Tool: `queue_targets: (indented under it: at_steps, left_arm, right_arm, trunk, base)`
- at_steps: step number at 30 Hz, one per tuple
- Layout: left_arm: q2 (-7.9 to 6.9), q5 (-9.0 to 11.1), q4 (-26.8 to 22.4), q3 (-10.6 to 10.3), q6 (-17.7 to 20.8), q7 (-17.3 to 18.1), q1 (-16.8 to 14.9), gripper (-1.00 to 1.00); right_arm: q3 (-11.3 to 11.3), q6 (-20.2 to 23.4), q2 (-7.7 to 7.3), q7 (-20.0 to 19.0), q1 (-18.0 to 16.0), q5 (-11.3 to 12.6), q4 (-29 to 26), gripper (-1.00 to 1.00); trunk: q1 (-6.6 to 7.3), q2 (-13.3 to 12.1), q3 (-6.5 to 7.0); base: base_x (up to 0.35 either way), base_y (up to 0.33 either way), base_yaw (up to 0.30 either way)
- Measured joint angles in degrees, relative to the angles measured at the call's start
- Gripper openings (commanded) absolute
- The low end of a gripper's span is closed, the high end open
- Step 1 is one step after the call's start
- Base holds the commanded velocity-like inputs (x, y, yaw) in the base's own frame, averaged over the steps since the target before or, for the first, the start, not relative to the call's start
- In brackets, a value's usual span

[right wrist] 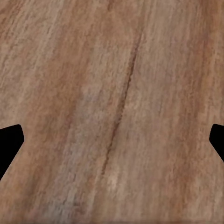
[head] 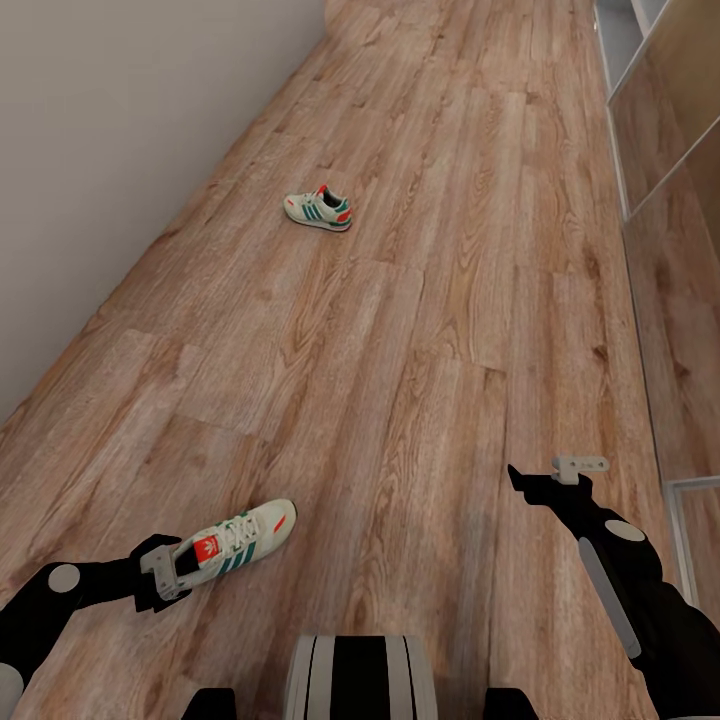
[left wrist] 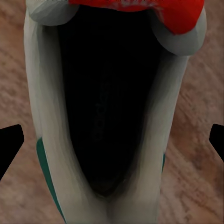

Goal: Pick up the two gym shoes and the two sandals from the corridor floor and place them onto the hallstand (shoe rack) in the corridor, making sure they are on the rack and not on the floor. Arrange them so the two gym shoes are next to each other and the two sandals are next to each other.

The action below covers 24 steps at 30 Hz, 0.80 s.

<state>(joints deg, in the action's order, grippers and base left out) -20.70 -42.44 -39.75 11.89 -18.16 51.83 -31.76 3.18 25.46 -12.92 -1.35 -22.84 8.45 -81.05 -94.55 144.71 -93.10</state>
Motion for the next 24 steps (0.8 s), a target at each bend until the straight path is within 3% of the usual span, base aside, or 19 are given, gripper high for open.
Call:
queue_targets:
  at_steps: [24]
  left_arm:
    - [0.0, -0.02, 0.03, 0.13, 0.08, 0.0, -0.03, 1.0]
  right_arm:
    - [0.0, 0.0, 0.0, 0.0, 0.0, 0.0, -0.01, 1.0]
  trunk:
    - [0.0, 0.0, 0.0]
  base:
    - [0.0, 0.0, 0.0]
